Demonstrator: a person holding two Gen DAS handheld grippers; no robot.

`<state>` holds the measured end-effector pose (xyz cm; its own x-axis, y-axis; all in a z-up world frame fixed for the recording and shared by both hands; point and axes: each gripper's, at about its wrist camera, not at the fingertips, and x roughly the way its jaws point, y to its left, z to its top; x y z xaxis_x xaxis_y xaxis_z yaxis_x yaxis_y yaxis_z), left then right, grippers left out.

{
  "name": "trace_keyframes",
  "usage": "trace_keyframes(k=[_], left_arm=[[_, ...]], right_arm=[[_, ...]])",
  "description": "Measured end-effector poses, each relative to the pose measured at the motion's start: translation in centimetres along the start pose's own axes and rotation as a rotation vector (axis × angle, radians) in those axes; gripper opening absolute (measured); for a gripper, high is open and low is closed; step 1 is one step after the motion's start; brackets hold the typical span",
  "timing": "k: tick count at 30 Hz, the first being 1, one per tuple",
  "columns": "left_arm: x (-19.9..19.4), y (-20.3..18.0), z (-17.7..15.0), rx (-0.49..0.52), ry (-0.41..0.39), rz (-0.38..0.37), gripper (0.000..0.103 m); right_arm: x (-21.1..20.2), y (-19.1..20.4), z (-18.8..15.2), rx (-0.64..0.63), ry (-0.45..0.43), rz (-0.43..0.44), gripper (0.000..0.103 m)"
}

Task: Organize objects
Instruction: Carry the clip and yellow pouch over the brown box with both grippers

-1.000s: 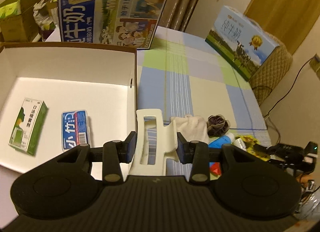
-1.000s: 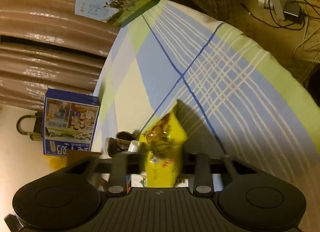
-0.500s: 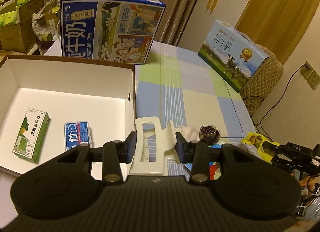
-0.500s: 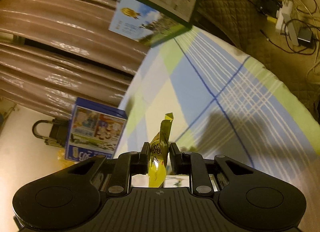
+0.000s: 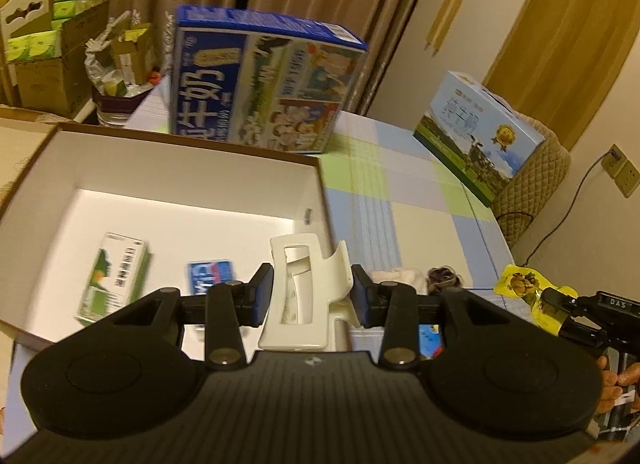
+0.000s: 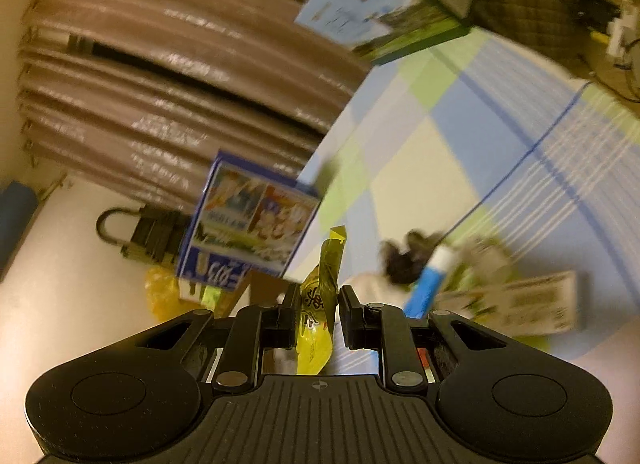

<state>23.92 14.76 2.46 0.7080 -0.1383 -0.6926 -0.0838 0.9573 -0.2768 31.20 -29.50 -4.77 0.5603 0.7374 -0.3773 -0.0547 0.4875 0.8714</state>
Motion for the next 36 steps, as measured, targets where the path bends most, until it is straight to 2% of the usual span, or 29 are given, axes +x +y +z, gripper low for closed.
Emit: trace_keyframes(k=[11, 18, 21, 26, 31, 36], left_arm=[[-2.4, 7.8, -0.1, -0.060, -0.010, 0.070, 0.035], [-2.2, 12.4, -0.4, -0.086, 0.015, 0.108, 0.035], [-1.8, 13.7, -0.5, -0.094, 0.027, 0.110, 0.035], [-0.7, 15.1, -0.5, -0.098, 0.052, 0.093, 0.035], [0.4, 15.4, -0.5, -0.092, 0.073, 0.068, 0.035], [1.7, 15.2, -0.3, -0.078, 0.098, 0.044, 0.035]], right_arm=[[8.5, 8.0, -5.6, -0.116, 0.165, 0.094, 0.017], [14.6, 12.8, -9.4, -0.249, 0.254, 0.076, 0.017], [16.6, 14.4, -11.0, -0.335, 0.280, 0.024, 0.017], [20.5, 16.7, -13.4, -0.511, 0.303, -0.128, 0.017], [23.8, 17.8, -15.5, -0.686, 0.341, -0.278, 0.017], [25.9, 18.3, -17.1, -0.812, 0.350, -0.378, 0.017]])
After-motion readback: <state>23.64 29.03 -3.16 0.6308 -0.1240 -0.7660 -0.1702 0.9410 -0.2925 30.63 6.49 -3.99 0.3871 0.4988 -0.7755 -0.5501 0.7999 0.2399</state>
